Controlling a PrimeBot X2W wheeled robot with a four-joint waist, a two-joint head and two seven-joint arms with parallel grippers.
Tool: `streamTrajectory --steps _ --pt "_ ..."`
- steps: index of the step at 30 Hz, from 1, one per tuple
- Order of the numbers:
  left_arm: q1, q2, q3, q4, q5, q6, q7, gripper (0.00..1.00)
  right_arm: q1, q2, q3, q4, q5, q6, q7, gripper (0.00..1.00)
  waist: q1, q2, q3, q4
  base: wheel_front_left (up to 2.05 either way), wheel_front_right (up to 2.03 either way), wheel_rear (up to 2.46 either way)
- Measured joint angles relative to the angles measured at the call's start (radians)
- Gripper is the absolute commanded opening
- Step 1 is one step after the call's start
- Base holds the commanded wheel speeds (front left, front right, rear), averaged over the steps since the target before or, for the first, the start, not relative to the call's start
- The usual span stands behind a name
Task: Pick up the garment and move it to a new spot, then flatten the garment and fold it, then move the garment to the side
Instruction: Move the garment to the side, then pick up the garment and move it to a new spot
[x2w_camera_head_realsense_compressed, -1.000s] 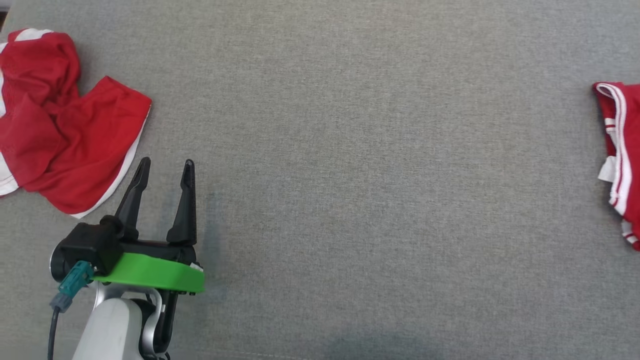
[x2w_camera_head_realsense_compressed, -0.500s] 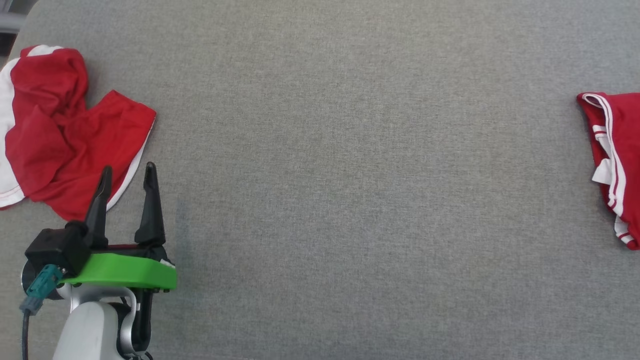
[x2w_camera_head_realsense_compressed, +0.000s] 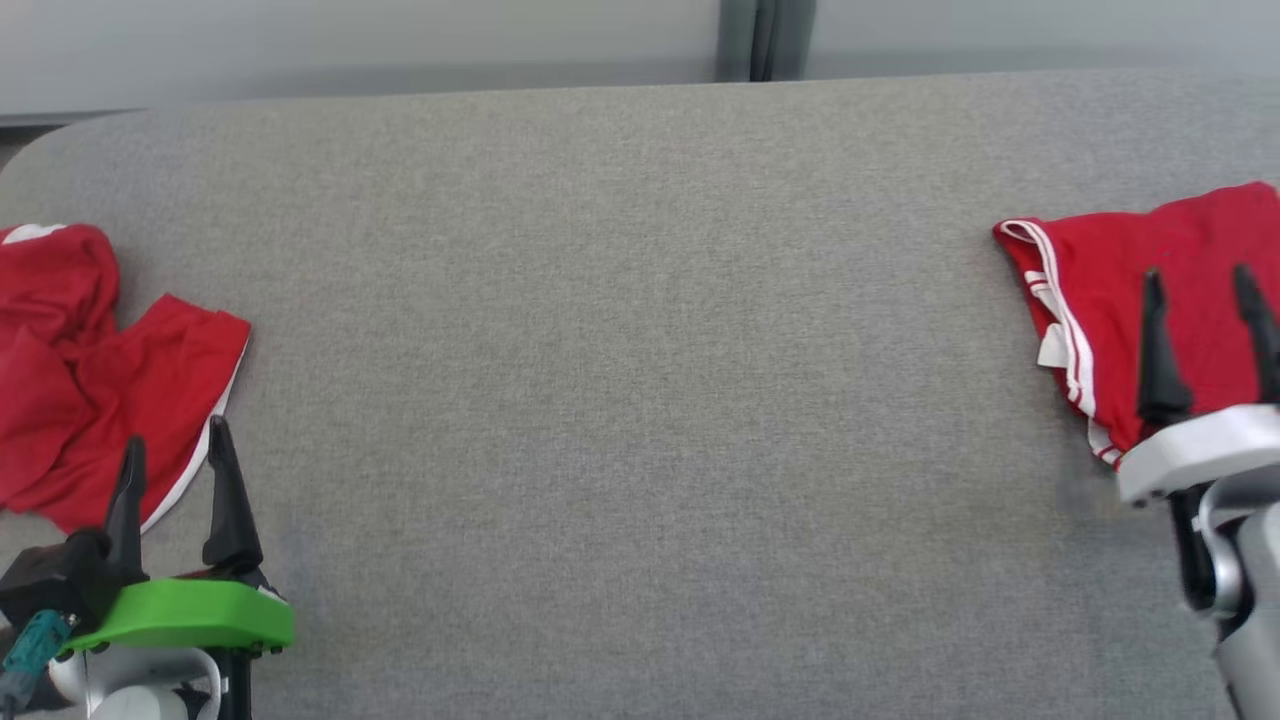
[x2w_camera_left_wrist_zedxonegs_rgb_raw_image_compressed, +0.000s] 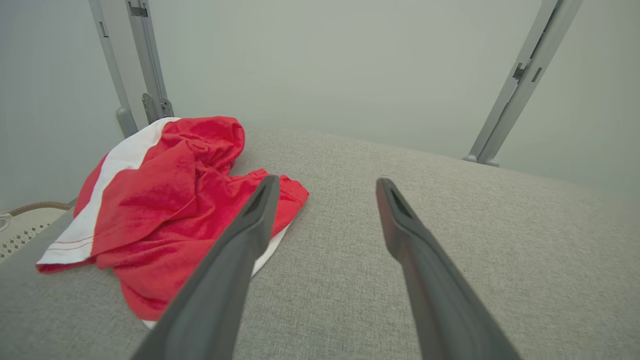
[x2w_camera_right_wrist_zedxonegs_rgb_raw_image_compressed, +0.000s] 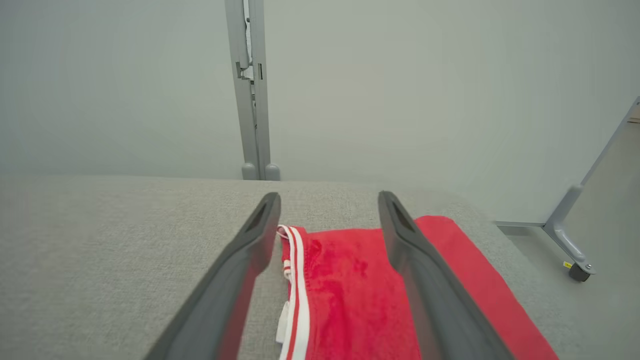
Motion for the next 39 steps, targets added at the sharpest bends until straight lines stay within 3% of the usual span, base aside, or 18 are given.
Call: streamTrajectory --steps 4,12,18,39 --pt "0.033 0.0 0.01 0.004 0.011 0.005 0.0 1.0 0.077 0.081 0.031 0.001 -0.001 0.0 -0.036 1.0 0.0 0.0 -0.042 -0.038 0.0 0.0 0.0" --pt "0.086 -0.004 0.009 0.001 0.033 0.005 0.0 1.0 0.202 0.159 0.012 0.035 -0.031 0.0 -0.03 1.0 0.0 0.0 -0.11 -0.102 0.0 0.0 0.0" --pt "0.097 -0.007 -0.007 0.005 0.047 0.002 0.0 1.0 0.223 0.169 -0.012 0.015 -0.079 0.0 -0.03 1.0 0.0 0.0 -0.132 -0.118 0.0 0.0 0.0" --pt "0.134 -0.015 -0.04 0.044 0.068 -0.027 0.0 1.0 0.247 0.189 -0.013 -0.052 -0.148 0.0 -0.03 1.0 0.0 0.0 -0.16 -0.036 0.0 0.0 0.0"
